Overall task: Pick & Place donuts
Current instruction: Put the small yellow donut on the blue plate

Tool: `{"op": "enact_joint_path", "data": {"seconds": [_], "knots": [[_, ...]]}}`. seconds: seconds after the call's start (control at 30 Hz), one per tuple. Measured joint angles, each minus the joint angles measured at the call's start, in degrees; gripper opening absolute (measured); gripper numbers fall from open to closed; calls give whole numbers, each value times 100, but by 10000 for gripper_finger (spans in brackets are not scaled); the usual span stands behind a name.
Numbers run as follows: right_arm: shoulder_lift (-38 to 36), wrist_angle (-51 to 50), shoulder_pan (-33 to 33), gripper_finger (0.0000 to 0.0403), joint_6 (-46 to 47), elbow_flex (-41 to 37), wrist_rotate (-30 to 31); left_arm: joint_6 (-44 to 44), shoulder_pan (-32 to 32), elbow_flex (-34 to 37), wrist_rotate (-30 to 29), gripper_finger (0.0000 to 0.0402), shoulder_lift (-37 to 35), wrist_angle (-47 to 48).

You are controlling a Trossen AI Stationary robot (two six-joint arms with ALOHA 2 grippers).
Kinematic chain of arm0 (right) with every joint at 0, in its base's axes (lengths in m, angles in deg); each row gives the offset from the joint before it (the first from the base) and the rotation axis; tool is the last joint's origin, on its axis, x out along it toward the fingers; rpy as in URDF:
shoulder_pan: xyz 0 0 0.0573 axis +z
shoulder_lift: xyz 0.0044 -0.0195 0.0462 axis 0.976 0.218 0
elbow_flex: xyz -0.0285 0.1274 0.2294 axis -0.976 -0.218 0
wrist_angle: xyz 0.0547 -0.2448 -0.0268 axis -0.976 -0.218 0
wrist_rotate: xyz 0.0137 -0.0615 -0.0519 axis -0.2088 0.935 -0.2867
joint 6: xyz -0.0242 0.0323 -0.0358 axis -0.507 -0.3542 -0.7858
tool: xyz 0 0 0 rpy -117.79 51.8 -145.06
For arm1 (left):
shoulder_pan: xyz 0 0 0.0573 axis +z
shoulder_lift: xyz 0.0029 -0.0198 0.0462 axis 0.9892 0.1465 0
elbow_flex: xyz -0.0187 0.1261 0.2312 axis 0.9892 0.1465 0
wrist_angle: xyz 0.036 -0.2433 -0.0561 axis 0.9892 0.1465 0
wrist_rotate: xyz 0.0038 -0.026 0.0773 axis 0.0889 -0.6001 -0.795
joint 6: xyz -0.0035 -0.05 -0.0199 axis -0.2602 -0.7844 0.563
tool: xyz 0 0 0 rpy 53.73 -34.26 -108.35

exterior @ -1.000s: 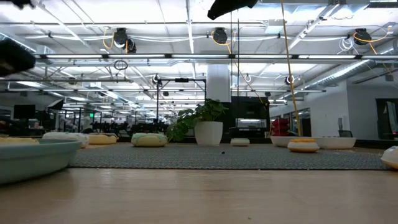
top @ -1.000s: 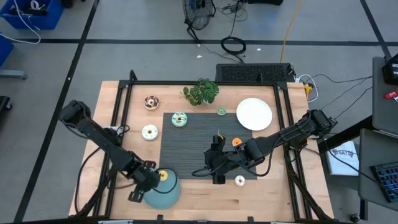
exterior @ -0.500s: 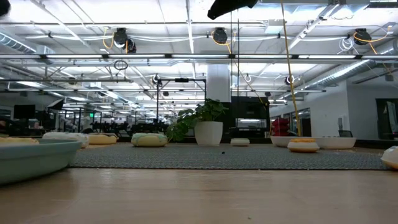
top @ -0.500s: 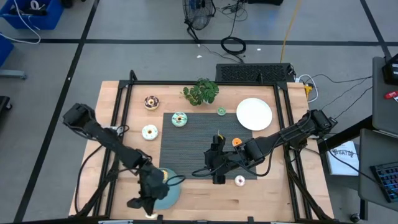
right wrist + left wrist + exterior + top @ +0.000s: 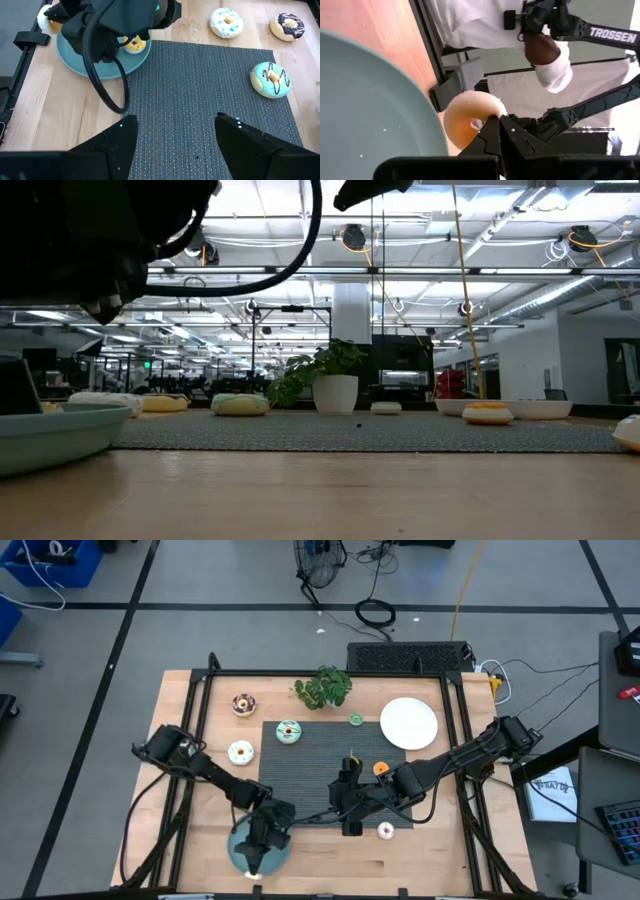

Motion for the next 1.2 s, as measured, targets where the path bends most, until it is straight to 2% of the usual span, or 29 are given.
{"op": "enact_joint_path", "data": {"seconds": [0.27, 0.6, 0.9, 1.2], "knots": [[0, 1, 0, 247, -1, 0, -2, 291, 9, -9, -50, 13, 75, 14], [0, 2, 0, 247, 0, 0, -2, 396, 4, -9, -469, 98, 78, 52], [0, 2, 0, 247, 0, 0, -2, 387, 6, -2, -496, 173, 91, 87], [0, 59, 0, 247, 0, 0, -4, 255, 120, 2, -362, 189, 34, 94]]}}
